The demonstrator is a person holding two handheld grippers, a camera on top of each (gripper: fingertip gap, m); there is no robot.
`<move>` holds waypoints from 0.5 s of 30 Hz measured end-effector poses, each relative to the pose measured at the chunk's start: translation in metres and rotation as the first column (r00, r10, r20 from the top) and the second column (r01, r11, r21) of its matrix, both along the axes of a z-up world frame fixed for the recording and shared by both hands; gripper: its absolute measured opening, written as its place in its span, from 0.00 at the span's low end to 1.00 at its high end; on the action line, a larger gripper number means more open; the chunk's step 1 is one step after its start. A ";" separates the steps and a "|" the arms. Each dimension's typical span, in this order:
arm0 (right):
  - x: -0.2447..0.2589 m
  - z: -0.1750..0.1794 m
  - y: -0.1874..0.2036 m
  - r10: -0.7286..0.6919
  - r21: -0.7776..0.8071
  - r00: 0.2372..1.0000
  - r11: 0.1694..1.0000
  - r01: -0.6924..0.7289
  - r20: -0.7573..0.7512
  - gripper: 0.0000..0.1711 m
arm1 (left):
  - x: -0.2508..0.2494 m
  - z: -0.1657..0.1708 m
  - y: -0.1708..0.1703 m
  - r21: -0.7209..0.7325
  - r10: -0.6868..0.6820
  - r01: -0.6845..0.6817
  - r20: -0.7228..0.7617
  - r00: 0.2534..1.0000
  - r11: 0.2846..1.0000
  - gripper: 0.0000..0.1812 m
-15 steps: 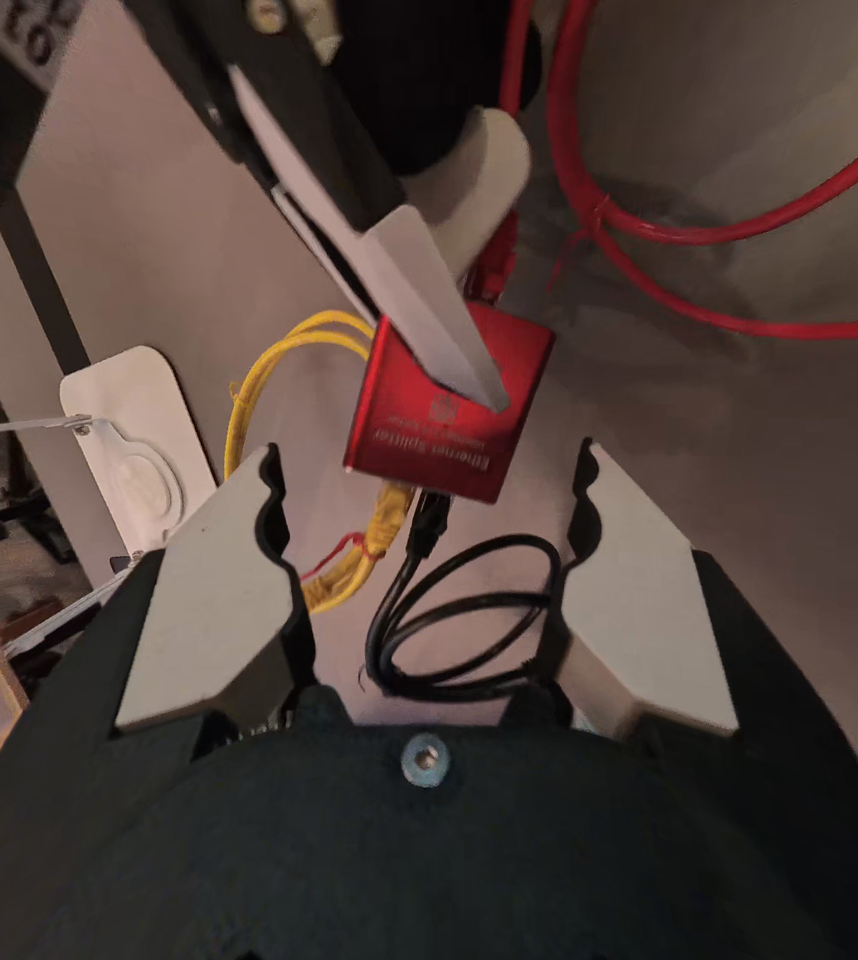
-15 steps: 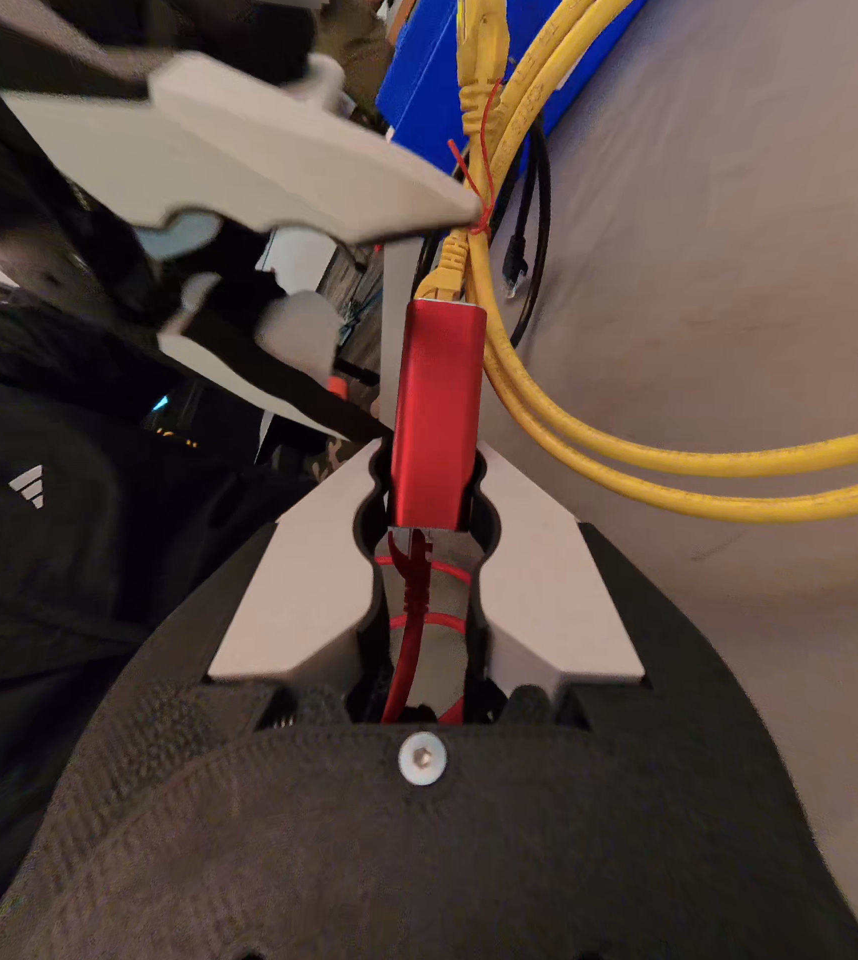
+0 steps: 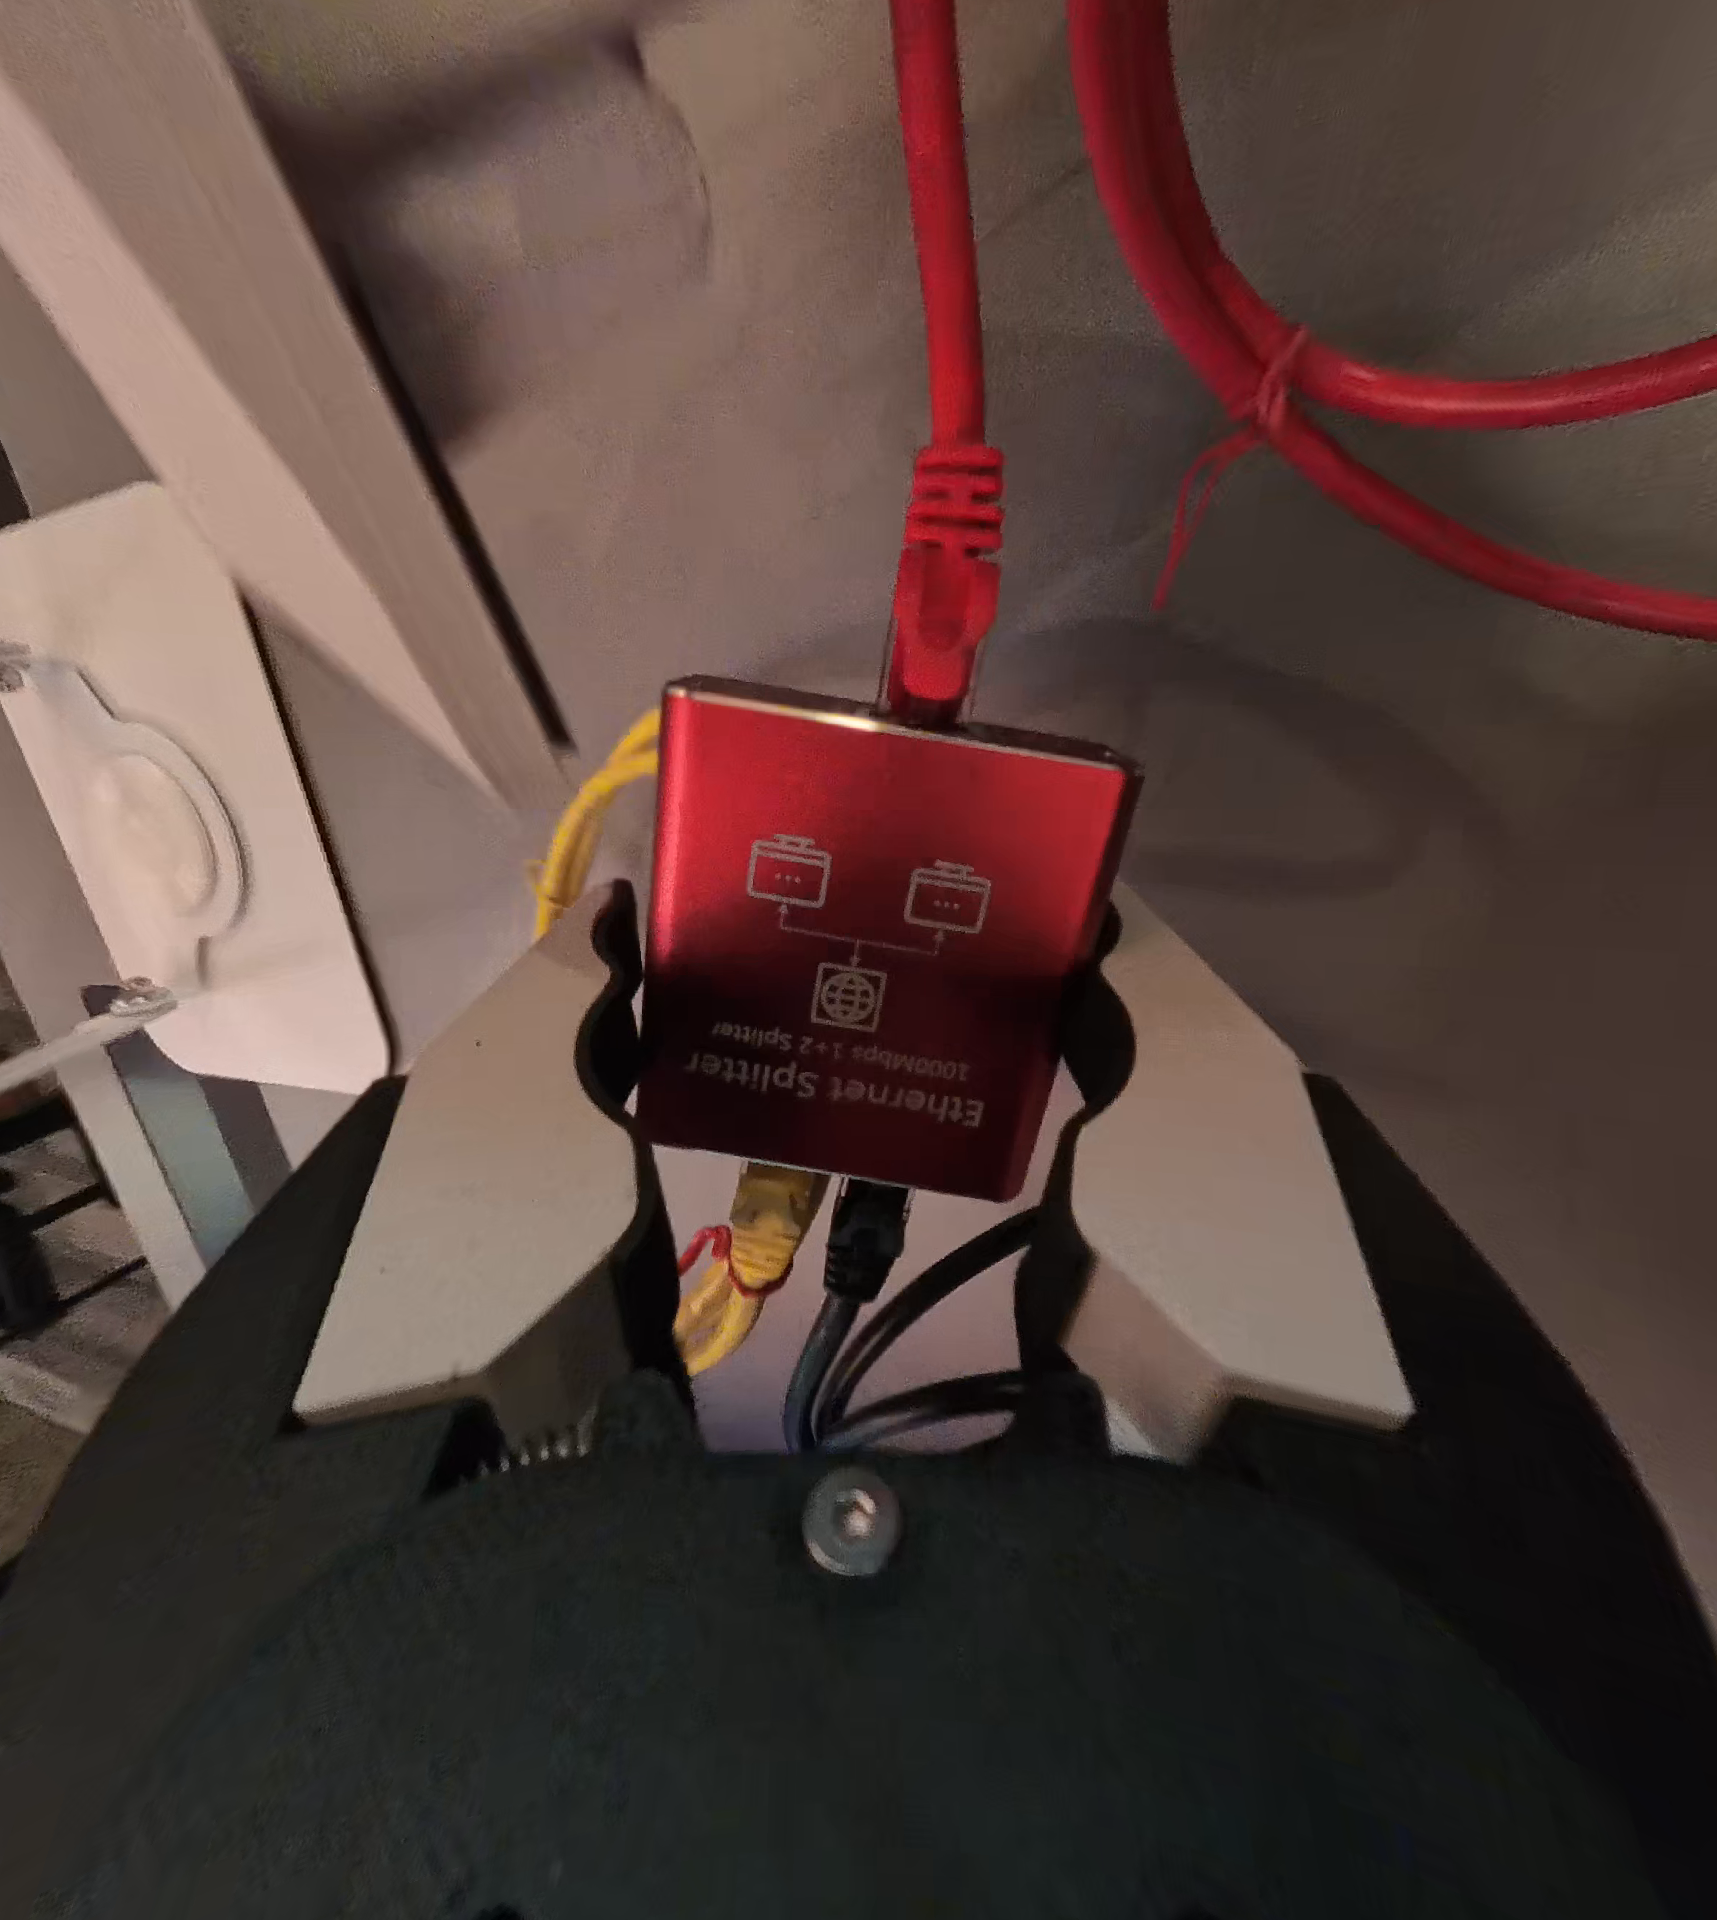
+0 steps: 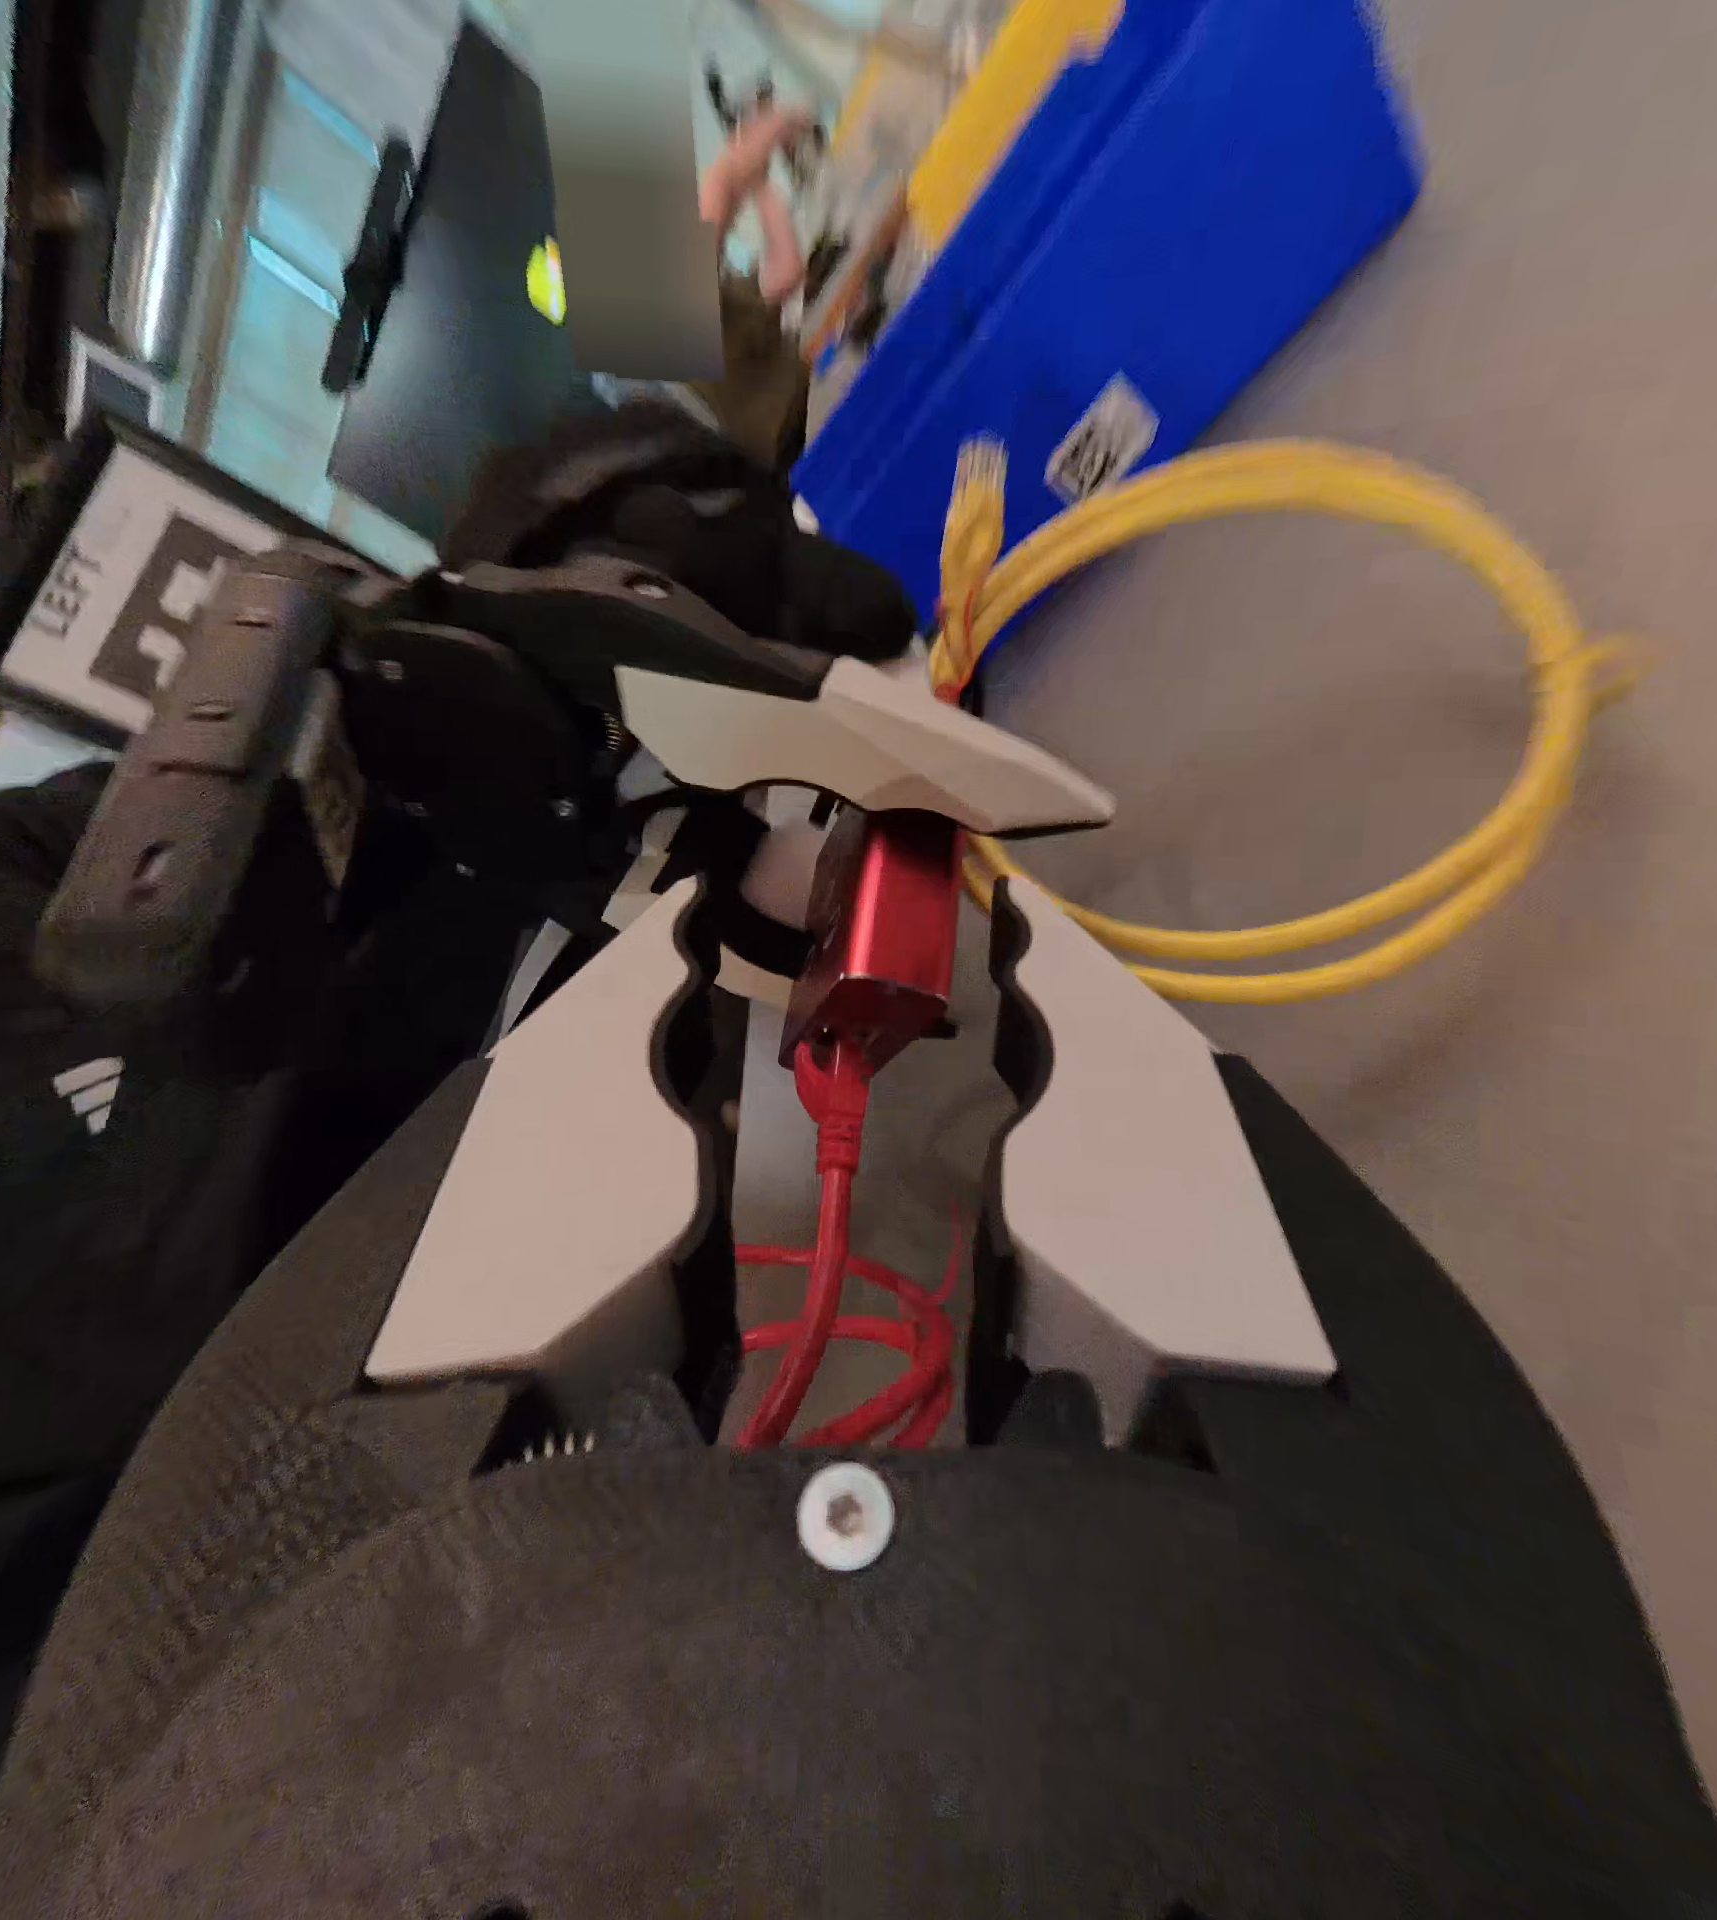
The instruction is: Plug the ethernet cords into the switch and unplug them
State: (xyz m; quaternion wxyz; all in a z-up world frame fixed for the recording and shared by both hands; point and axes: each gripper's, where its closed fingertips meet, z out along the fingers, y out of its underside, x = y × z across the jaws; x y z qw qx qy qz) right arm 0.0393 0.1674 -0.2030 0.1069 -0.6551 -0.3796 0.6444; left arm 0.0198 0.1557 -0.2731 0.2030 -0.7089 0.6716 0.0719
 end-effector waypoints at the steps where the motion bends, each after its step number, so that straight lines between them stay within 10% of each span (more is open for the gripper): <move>1: 0.007 0.011 0.009 -0.040 0.030 0.997 0.999 0.042 -0.059 0.24 | -0.004 0.003 0.001 -0.015 0.012 -0.012 0.023 1.000 1.000 0.45; 4: 0.034 0.047 0.019 -0.086 0.141 0.967 0.982 0.123 -0.241 0.00 | -0.013 0.011 0.002 -0.095 0.048 -0.037 0.110 0.993 0.995 0.44; 9: 0.061 0.074 0.019 -0.105 0.341 0.965 0.921 0.186 -0.242 0.00 | -0.022 0.021 0.002 -0.227 0.109 -0.057 0.226 0.968 0.972 0.44; 15: 0.073 0.054 0.032 -0.293 0.788 0.952 0.605 0.114 0.087 0.12 | -0.027 0.033 0.001 -0.322 0.164 -0.067 0.285 0.945 0.944 0.43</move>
